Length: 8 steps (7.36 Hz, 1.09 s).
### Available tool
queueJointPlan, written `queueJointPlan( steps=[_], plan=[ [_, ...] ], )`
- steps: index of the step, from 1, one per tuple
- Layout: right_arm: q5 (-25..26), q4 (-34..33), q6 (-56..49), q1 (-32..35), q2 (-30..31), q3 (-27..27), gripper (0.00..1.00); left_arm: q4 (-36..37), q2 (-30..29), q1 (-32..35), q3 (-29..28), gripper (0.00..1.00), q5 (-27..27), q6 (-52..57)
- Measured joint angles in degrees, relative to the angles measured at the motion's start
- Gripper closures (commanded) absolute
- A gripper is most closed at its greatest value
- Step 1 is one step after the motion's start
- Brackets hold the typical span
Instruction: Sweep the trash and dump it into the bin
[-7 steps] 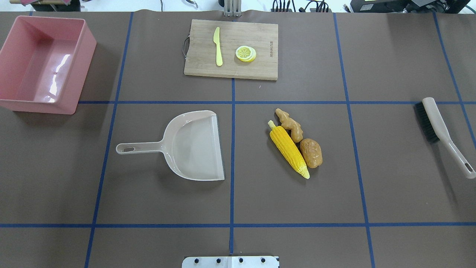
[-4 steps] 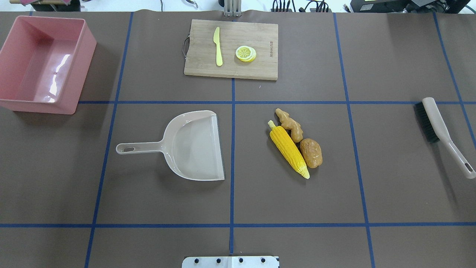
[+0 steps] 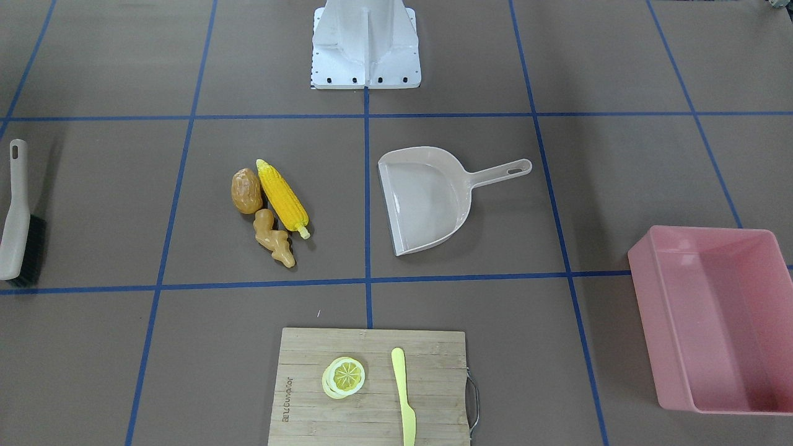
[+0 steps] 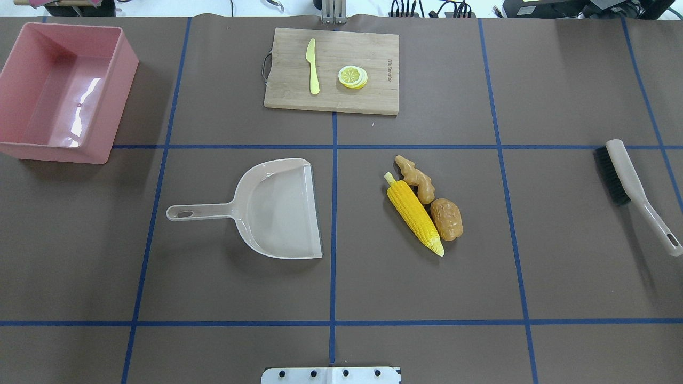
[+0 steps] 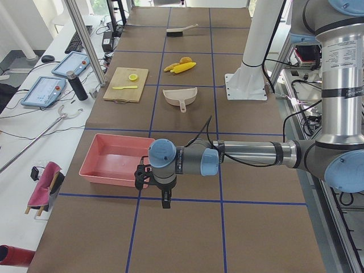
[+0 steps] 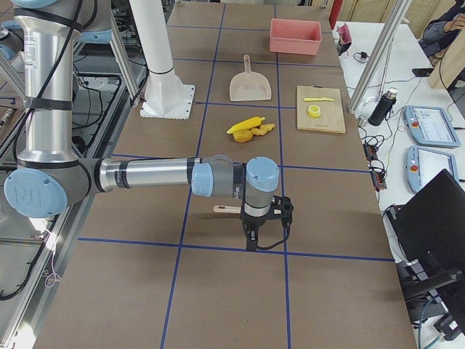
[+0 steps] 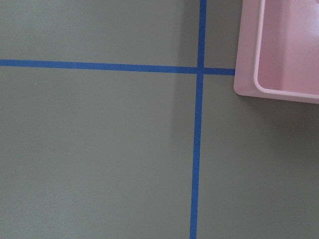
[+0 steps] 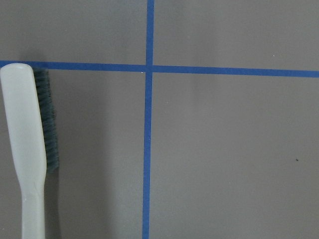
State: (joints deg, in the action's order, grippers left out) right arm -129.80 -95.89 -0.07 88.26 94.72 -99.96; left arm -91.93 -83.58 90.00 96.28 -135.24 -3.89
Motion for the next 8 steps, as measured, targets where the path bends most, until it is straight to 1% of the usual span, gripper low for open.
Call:
queueJointPlan(
  steps=[2,4,5,8],
  plan=[
    [-1.1,0.0,0.1,-0.3,-0.2,-0.1,0.0,0.0,0.0,0.0,-0.6,0.02,0.1,0.1],
    [-3.5,0.0,0.6,-1.9,-0.3,-0.3,0.0,0.0,0.0,0.0,-1.0,0.02,0.1,0.1],
    [-3.7,0.0,2.6,-4.1,-0.3,-0.9,0.0,0.0,0.0,0.0,-1.1,0.02,0.0,0.1],
    [-2.5,0.1,11.3,-13.8,-0.2,-4.2,0.0,0.0,0.0,0.0,-1.0,0.02,0.0,0.0]
  ],
)
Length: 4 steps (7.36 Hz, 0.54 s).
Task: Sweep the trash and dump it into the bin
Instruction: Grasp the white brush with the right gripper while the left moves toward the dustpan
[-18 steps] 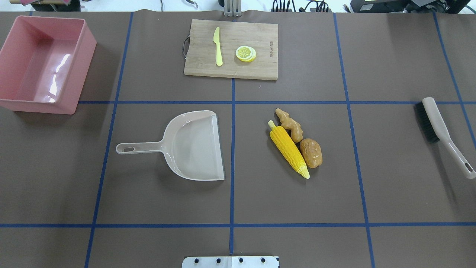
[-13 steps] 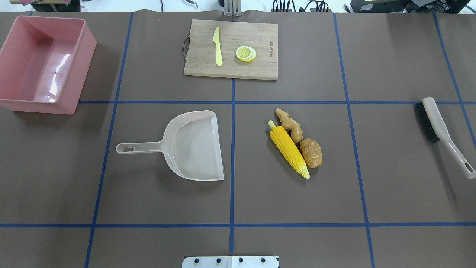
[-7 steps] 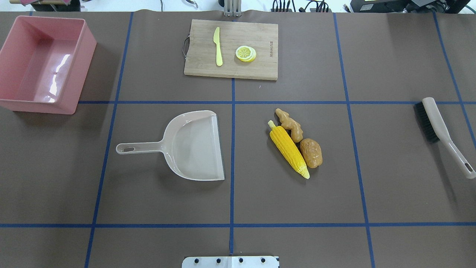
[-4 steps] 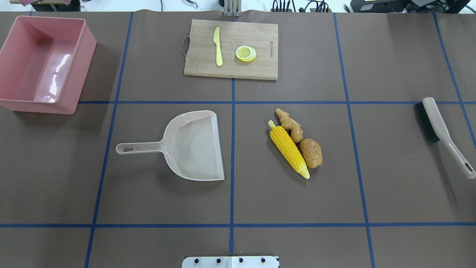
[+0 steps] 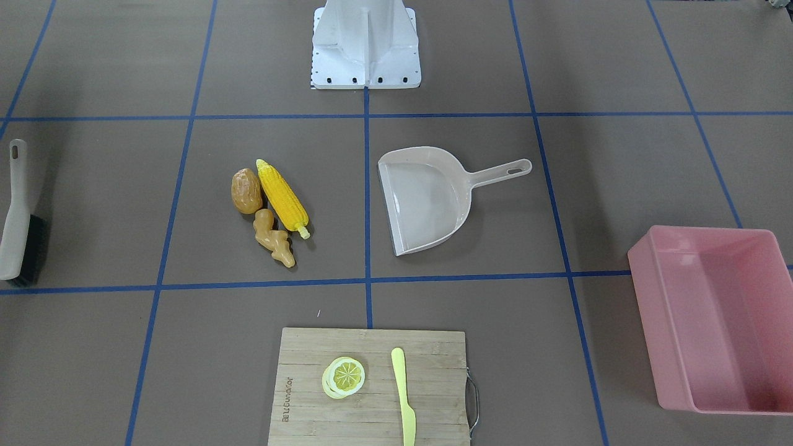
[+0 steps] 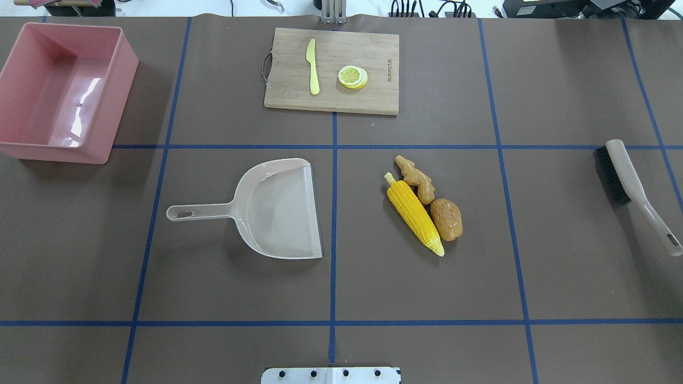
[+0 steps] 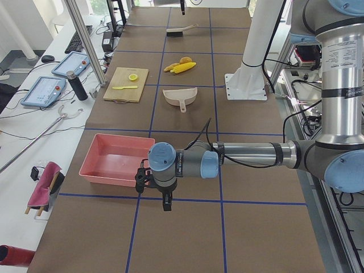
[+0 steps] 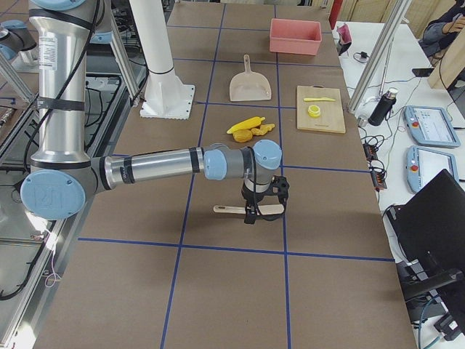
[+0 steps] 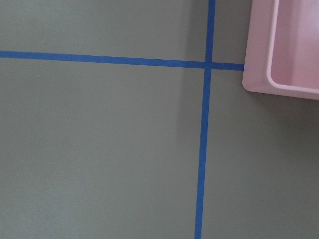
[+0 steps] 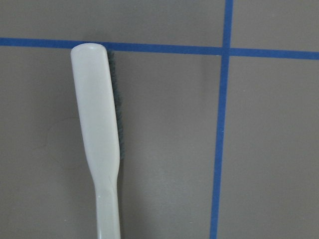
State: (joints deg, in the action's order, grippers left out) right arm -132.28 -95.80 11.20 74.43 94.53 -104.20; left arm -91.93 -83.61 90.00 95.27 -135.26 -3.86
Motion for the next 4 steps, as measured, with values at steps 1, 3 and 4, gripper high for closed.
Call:
queueJointPlan(
  steps=[1,3,4],
  plan=[
    [0.5,0.0,2.0,-2.8,0.3,-0.9,0.0,0.0,-0.1,0.0,0.1,0.02,0.0,0.0],
    [0.6,-0.1,4.1,-6.7,1.7,-1.4,0.0,0.3,-0.8,0.0,0.9,0.02,0.0,0.0],
    [0.6,-0.2,5.3,-8.4,2.3,-1.3,0.0,0.9,-1.2,0.0,2.0,0.02,-0.1,-0.1]
  ],
)
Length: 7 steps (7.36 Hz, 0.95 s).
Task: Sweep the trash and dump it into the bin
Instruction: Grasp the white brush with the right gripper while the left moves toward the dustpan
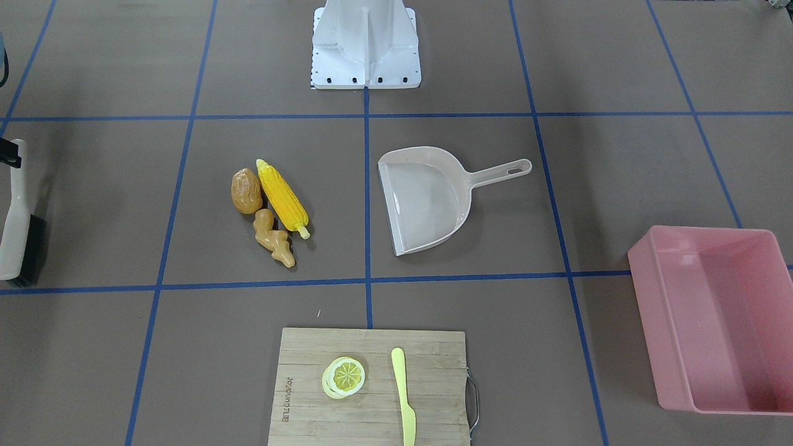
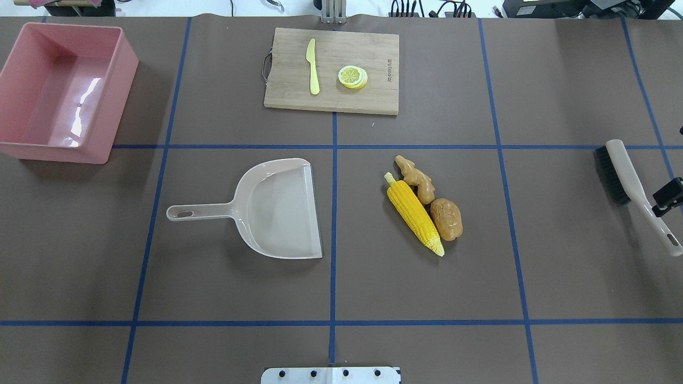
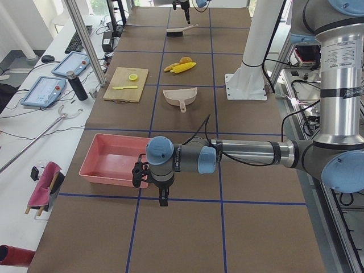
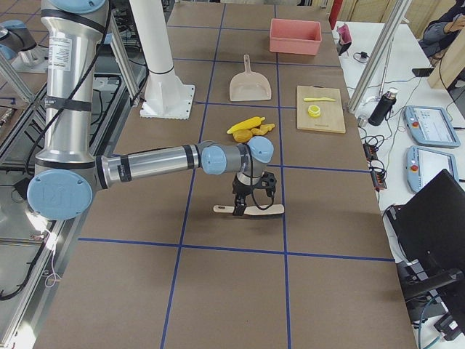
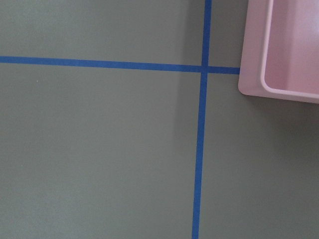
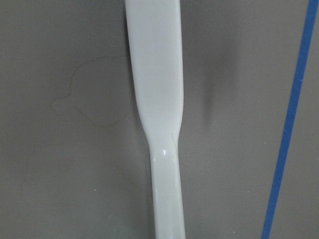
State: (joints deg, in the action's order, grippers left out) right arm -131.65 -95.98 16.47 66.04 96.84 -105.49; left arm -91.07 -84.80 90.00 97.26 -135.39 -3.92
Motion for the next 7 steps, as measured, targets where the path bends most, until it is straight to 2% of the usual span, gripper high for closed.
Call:
queueJointPlan(
  steps=[2,4,6,7],
  plan=[
    [0.1,0.0,1.5,-2.6,0.5,1.7,0.0,2.8,-0.7,0.0,3.2,0.02,-0.5,-0.1],
    [0.1,0.0,1.8,-4.7,0.5,3.7,0.02,12.8,-7.7,-0.3,5.5,0.02,-0.6,-0.4],
    [0.5,0.1,1.4,-6.5,0.3,4.9,0.57,23.7,-15.3,-3.2,7.7,0.02,-0.3,-0.2],
    [0.7,0.1,1.2,-6.9,0.1,5.1,0.81,24.1,-16.3,-4.4,8.3,0.02,-0.6,0.0]
  ],
)
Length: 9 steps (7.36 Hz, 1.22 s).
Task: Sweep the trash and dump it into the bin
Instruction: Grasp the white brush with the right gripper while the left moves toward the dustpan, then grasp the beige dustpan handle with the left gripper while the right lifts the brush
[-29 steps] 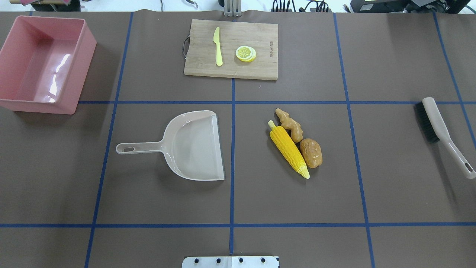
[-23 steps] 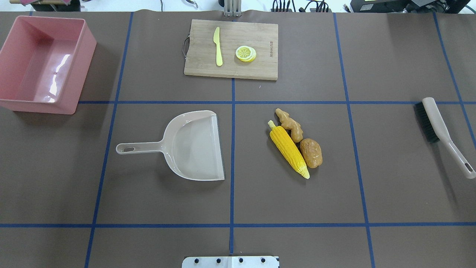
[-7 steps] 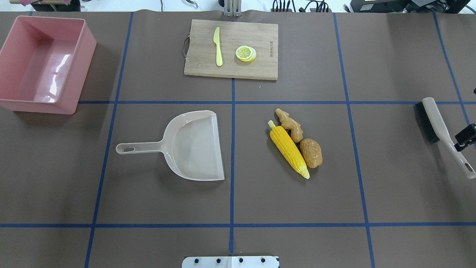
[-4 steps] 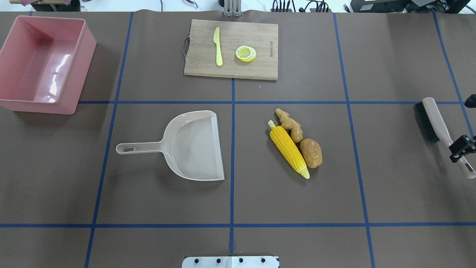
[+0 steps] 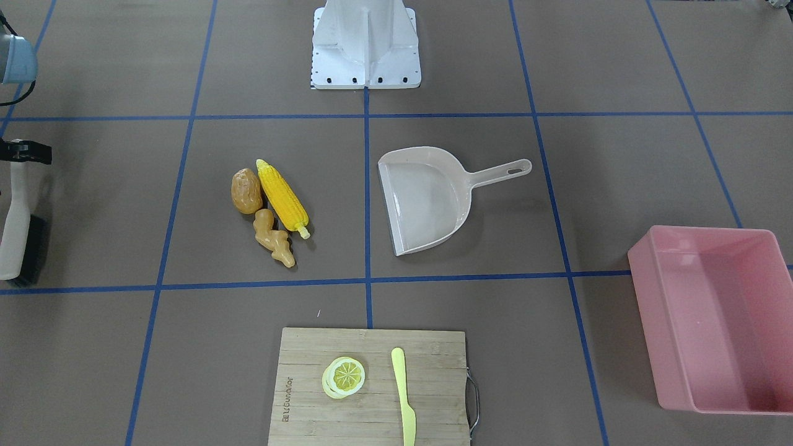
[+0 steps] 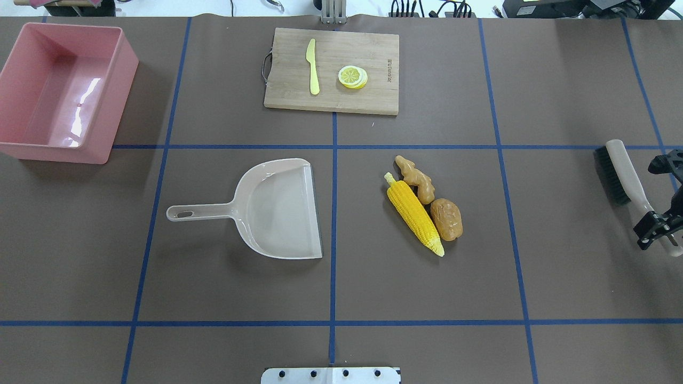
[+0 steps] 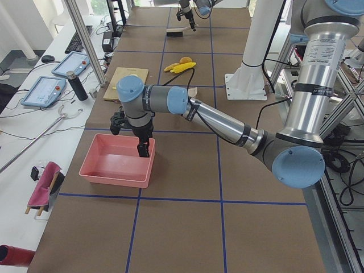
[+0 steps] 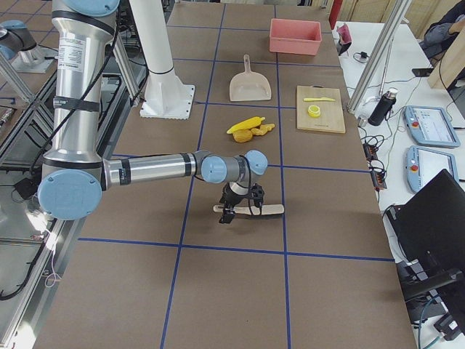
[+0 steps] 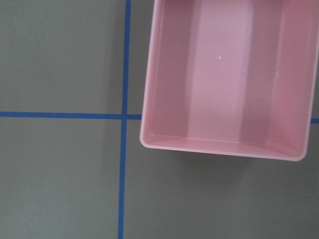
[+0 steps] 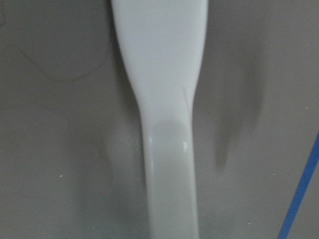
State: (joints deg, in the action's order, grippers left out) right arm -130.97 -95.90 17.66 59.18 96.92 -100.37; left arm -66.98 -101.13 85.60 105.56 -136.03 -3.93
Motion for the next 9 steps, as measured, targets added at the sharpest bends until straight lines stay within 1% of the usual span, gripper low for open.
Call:
queueJointPlan(
  steps=[1,2,4,6,8,9],
  plan=[
    [0.2,0.0,-0.1,-0.1,-0.2,0.1,1.0,-1.4,-0.6,-1.1,0.6,0.02,-0.7,0.0],
    [0.4,0.0,-0.1,-0.2,-0.4,0.2,1.0,-3.9,-1.0,-3.0,1.4,0.02,-1.5,-0.1],
    [1.2,-0.4,0.0,-0.3,-0.9,0.3,1.0,-7.8,-2.2,-9.4,3.4,0.02,-1.4,-0.1],
    [1.6,-1.2,0.2,0.0,-2.8,0.0,1.0,-8.4,-3.4,-15.5,7.2,0.02,1.5,-0.1],
    [1.9,-1.6,0.4,2.5,-6.1,-0.9,1.0,-8.5,-5.3,-21.6,9.8,0.02,4.5,-0.1],
    [1.9,-1.7,0.6,3.6,-6.9,-2.2,1.0,-8.5,-7.1,-25.9,10.3,0.02,8.1,0.0]
  ],
)
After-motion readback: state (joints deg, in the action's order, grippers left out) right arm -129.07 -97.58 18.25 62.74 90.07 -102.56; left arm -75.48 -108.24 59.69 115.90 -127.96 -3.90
